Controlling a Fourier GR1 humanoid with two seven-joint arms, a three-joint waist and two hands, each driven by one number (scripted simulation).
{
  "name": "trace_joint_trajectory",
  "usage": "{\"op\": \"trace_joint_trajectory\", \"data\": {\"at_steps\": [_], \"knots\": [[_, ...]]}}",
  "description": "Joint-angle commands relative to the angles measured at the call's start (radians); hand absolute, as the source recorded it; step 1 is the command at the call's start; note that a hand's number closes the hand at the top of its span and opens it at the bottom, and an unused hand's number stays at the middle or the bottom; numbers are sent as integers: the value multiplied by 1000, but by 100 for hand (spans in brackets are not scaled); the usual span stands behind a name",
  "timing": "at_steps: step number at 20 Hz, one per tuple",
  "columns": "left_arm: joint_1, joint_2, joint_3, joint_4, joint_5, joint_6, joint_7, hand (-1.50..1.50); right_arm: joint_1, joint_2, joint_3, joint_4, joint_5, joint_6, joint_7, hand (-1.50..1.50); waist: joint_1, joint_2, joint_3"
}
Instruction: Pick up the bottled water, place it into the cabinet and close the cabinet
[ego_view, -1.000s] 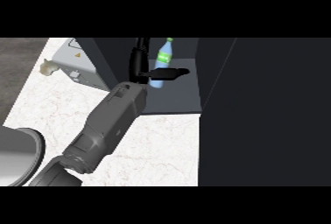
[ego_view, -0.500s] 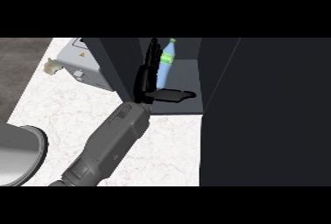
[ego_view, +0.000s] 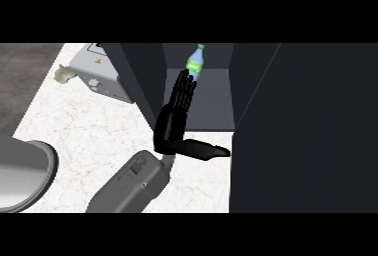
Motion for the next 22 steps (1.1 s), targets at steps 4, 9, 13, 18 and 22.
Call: {"op": "trace_joint_trajectory", "data": {"at_steps": [4, 9, 13, 18, 22], "knots": [[245, 102, -95, -314, -20, -11, 54, 150, 28, -99, -43, -114, 0, 83, 5, -150, 2, 0, 0], [337, 186, -81, -385, -8, -30, 74, 150, 69, -187, 5, -127, 137, 182, -21, 150, -10, -1, -1], [449, 235, -79, -486, -16, -22, 49, -150, 87, -255, 7, -171, 119, 268, -57, 150, -8, -2, 0], [568, 369, 21, -613, 26, -70, 22, -150, 108, -250, 96, -266, 226, 283, -85, 150, -9, -3, -2], [639, 422, 73, -695, 92, -112, 43, -150, 108, -252, 231, -281, 302, 288, -52, 150, -6, -2, -3]]}}
